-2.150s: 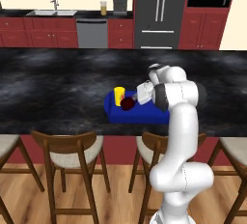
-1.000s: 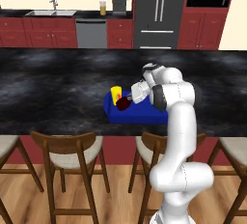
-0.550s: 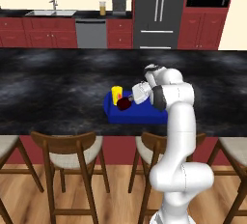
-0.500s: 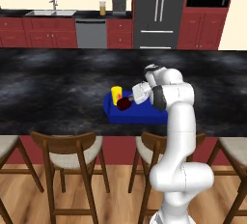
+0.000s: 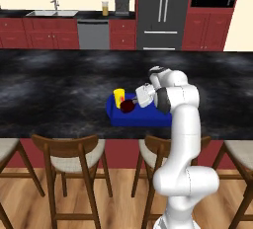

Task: There is a tray on the dining counter. Grab the cup, mug, and pitcher and place them on the tray. The pitcher may be placed next to the tray if it cannot fit the tray.

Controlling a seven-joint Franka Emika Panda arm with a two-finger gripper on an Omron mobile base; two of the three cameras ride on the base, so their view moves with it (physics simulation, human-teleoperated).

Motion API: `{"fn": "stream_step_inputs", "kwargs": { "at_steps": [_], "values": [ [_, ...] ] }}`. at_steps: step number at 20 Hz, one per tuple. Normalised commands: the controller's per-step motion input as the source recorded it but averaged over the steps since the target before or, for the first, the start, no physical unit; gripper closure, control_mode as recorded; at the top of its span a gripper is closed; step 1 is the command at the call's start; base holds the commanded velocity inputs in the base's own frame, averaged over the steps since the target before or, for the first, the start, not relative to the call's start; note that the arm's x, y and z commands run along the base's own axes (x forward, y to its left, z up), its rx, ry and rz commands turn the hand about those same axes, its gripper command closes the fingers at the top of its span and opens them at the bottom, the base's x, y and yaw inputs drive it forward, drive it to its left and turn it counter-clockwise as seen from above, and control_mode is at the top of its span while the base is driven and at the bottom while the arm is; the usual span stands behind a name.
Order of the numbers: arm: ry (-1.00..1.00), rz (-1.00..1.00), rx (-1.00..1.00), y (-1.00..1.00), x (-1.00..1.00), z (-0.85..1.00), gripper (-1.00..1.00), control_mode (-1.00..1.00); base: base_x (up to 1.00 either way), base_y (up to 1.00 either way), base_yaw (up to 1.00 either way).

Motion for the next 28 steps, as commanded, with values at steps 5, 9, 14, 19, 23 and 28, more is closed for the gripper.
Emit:
{"fn": "stream_step_inputs", "kwargs": {
  "at_steps": [5, 9, 14, 19, 23, 28],
  "values": [
    [0.0, 0.0, 0.0, 0.0, -0.01, -0.05, 1.0, -1.0, 0.0, 0.0, 0.0],
    [0.0, 0.0, 0.0, 0.0, 0.0, 0.0, 1.0, -1.0, 0.0, 0.0, 0.0],
    [0.0, 0.0, 0.0, 0.0, 0.0, 0.0, 1.0, -1.0, 0.0, 0.0, 0.0],
    [0.0, 0.0, 0.0, 0.0, 0.0, 0.0, -1.0, -1.0, 0.0, 0.0, 0.0],
    [0.0, 0.0, 0.0, 0.0, 0.0, 0.0, -1.0, -1.0, 0.0, 0.0, 0.0],
    [0.0, 0.0, 0.0, 0.0, 0.0, 0.0, -1.0, -1.0, 0.0, 0.0, 0.0]
  ]
}}
